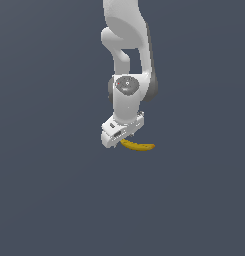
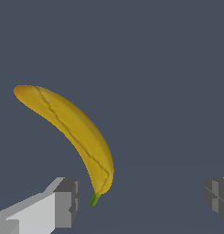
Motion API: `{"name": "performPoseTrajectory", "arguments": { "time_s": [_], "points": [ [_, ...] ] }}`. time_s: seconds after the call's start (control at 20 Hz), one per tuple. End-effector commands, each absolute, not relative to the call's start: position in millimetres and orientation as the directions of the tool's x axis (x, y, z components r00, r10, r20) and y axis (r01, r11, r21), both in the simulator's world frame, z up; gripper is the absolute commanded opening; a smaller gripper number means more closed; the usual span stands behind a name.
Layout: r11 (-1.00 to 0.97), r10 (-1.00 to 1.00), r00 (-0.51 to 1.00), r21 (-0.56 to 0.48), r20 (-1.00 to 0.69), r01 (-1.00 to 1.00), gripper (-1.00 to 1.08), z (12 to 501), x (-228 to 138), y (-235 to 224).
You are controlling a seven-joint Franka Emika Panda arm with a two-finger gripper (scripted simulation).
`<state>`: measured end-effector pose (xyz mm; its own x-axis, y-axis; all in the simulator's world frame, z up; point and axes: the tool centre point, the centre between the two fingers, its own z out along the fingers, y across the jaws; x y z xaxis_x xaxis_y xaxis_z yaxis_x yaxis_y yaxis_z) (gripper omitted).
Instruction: Pick up the object and move it to a goal position.
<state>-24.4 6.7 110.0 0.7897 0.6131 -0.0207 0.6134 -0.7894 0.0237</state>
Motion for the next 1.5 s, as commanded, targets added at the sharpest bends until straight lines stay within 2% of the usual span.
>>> {"name": "performPoseTrajectory", "arguments": {
  "time_s": [0.0, 0.35, 0.75, 1.45],
  "points": [
    [-0.731, 0.682, 0.731, 0.020, -0.020, 0.683, 1.00, 103, -28, 17],
    [-0.549, 0.835, 0.549, 0.008, -0.014, 0.836, 1.00, 85, -40, 44],
    [-0.395, 0.919, 0.395, 0.002, -0.004, 0.919, 1.00, 73, -50, 64],
    [-0.345, 0.939, 0.345, 0.000, 0.000, 0.939, 1.00, 61, -54, 71]
  ]
}}
